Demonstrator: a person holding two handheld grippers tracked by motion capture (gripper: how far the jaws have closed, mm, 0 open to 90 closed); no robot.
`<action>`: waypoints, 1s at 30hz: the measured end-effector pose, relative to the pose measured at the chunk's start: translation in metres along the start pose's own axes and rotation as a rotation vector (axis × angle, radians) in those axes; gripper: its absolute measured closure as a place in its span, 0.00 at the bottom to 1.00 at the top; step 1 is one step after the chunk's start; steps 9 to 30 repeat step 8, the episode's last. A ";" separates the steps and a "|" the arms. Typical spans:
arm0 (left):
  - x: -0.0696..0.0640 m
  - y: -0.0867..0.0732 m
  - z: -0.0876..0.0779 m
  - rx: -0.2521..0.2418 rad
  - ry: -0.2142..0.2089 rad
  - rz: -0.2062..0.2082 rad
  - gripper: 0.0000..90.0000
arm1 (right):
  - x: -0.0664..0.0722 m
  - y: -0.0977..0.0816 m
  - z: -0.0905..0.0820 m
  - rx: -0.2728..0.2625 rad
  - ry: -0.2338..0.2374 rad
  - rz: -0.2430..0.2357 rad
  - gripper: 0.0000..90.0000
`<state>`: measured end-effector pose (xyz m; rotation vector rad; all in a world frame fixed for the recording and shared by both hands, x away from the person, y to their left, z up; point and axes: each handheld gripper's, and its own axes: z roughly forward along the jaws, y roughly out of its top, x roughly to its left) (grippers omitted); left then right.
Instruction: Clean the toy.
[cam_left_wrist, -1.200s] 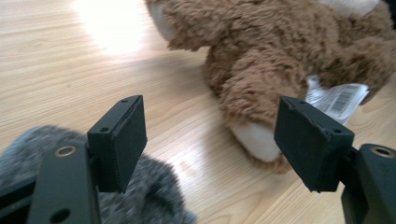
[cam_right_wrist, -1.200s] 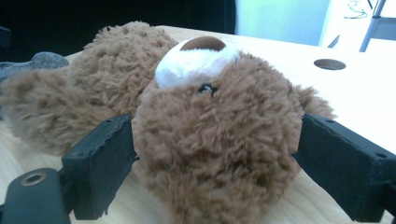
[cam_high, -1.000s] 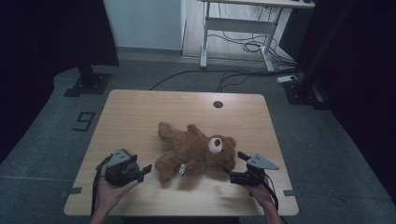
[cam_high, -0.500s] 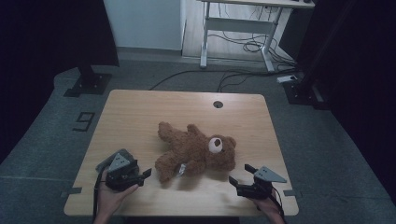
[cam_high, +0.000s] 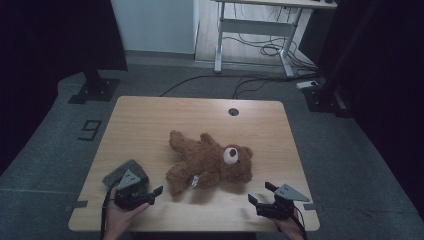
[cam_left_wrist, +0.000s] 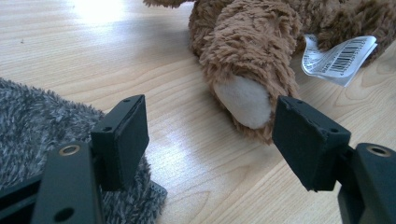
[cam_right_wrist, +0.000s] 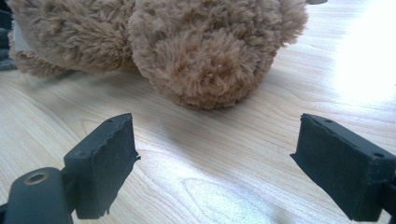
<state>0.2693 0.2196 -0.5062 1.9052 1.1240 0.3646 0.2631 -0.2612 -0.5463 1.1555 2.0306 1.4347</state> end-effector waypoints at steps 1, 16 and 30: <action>0.000 0.000 0.000 -0.001 -0.001 -0.001 0.30 | 0.000 0.000 0.000 -0.002 0.001 -0.001 0.13; 0.002 0.001 -0.004 -0.015 -0.003 -0.008 0.29 | -0.001 0.000 0.000 -0.005 0.003 0.000 0.13; 0.002 0.001 -0.004 -0.015 -0.003 -0.008 0.29 | -0.001 0.000 0.000 -0.005 0.003 0.000 0.13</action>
